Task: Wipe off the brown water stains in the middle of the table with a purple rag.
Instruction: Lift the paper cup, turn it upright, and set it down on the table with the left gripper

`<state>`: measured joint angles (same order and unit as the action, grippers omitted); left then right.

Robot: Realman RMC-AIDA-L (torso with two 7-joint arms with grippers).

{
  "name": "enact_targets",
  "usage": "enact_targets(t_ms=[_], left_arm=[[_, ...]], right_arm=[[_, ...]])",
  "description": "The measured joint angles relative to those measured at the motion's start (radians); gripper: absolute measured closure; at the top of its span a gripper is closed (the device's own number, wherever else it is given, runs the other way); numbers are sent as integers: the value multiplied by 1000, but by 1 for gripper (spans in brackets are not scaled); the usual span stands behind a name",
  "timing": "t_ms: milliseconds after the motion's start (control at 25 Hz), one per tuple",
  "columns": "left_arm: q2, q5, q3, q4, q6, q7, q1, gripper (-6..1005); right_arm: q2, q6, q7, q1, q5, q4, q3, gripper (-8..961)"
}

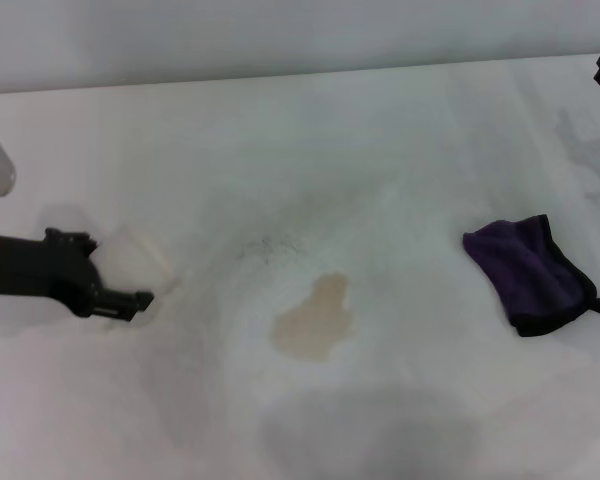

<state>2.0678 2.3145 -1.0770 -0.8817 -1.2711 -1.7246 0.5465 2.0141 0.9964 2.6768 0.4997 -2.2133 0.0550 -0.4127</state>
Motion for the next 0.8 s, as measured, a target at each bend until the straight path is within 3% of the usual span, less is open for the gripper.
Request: enact_targets(t_ms=[480, 800], left_arm=[[9, -427, 19, -29, 50, 267, -113, 133], [10, -802, 14, 219, 54, 656, -172, 129]], right_arm=[[0, 4, 0, 1, 3, 44, -78, 108], [-2, -19, 11, -4, 4, 104, -149, 109]])
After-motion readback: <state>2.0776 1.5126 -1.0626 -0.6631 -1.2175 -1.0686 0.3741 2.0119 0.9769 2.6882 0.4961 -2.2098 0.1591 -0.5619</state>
